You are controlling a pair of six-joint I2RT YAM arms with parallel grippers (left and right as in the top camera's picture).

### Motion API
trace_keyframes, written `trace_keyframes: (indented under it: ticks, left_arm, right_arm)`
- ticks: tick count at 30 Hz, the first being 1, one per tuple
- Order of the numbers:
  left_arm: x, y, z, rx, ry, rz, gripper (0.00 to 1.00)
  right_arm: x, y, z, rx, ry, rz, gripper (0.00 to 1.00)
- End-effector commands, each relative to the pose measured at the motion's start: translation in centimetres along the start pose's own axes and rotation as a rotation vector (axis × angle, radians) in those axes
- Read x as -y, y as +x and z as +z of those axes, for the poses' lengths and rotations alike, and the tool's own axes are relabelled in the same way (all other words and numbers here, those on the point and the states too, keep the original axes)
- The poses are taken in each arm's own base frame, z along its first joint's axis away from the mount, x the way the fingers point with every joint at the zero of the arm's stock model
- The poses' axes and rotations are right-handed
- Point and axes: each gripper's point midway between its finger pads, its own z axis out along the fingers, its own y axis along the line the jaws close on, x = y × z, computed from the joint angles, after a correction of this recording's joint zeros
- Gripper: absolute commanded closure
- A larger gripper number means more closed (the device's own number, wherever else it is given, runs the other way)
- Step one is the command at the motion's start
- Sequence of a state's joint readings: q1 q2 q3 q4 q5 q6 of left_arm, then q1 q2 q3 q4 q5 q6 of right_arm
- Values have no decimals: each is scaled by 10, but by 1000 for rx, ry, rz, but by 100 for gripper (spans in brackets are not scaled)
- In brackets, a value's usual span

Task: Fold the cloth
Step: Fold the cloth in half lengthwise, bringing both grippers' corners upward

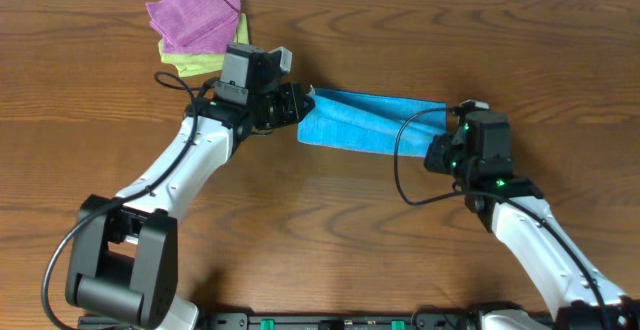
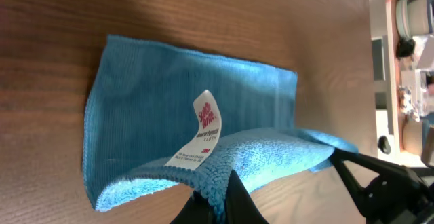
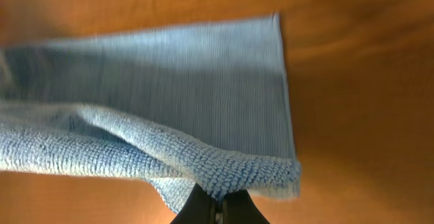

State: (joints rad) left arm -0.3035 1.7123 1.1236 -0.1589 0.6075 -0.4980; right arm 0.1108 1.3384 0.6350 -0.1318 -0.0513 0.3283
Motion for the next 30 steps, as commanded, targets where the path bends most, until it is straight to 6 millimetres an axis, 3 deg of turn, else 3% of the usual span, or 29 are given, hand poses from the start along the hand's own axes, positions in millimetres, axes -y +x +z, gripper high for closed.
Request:
trace_keyframes:
  ticks: [1,9,21,30]
  left_arm:
    - [-11,-11,3,57,-70,-14,94]
    - [-27,-18,31,74,-58,-42,94]
    - [-45,-24,53,103,-72,-66,95]
    - [-66,-17,73,86,-92,-88,94]
  right_arm:
    - [12,-14,4,34,38,14,99]
    - [16,-26,22,50,45,20,99]
    - [14,-50,73,18,55,-21,99]
    - [22,-45,79,-9,102,-20,99]
